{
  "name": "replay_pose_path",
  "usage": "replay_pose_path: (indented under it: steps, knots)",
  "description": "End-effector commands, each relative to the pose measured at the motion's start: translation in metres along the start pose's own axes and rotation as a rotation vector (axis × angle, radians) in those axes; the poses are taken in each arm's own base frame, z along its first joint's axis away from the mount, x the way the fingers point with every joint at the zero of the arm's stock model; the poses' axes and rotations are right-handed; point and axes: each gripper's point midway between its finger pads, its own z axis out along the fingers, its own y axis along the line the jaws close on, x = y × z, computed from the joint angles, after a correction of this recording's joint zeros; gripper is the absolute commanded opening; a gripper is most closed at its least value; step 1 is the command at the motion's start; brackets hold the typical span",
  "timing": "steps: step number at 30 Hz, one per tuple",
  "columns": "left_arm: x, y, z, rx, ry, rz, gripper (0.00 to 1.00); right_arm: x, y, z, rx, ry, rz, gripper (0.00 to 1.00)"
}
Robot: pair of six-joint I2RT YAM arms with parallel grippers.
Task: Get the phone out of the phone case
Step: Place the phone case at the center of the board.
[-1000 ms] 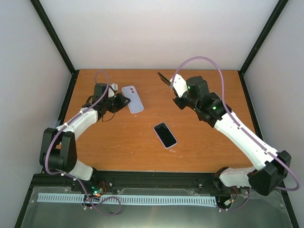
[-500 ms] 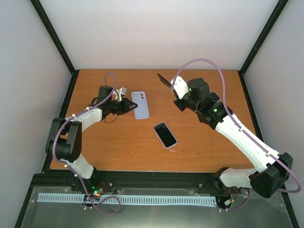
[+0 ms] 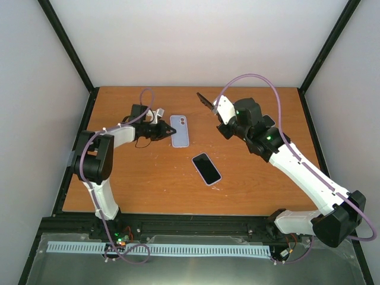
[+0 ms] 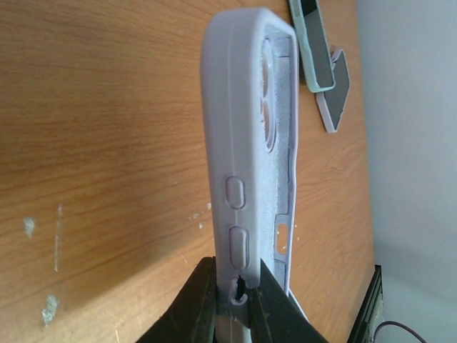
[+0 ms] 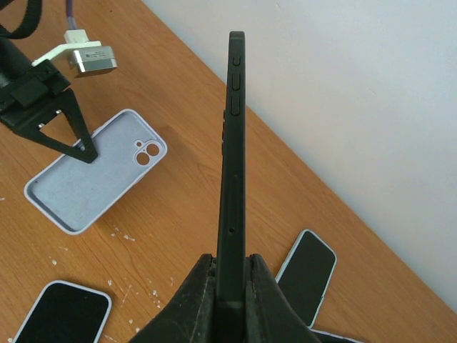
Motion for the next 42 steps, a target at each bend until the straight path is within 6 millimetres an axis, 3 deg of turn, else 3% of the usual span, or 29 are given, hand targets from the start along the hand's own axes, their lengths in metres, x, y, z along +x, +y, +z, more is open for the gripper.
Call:
replay_pose_path:
  steps: [1, 20, 28, 32, 38, 42]
  knots:
    - [-0.012, 0.008, 0.006, -0.031, 0.013, 0.036, 0.01, -0.012, -0.011, -0.001, 0.037, -0.056, 0.020, 0.03]
    - [-0.023, 0.047, 0.027, -0.135, 0.049, 0.016, 0.06, -0.011, -0.010, 0.002, 0.020, -0.047, 0.038, 0.03]
    - [-0.026, 0.055, 0.022, -0.200, 0.040, -0.001, 0.37, -0.018, -0.013, 0.002, 0.025, -0.054, 0.025, 0.03]
    - [-0.030, 0.051, 0.014, -0.218, 0.014, 0.011, 0.59, -0.021, -0.017, -0.001, 0.043, -0.060, 0.007, 0.03]
    - [-0.046, 0.013, -0.010, -0.181, -0.054, 0.079, 0.89, -0.032, -0.029, -0.004, 0.094, -0.078, -0.053, 0.03]
    - [-0.060, -0.021, -0.030, -0.143, -0.123, 0.135, 0.97, -0.044, -0.037, -0.006, 0.119, -0.096, -0.090, 0.03]
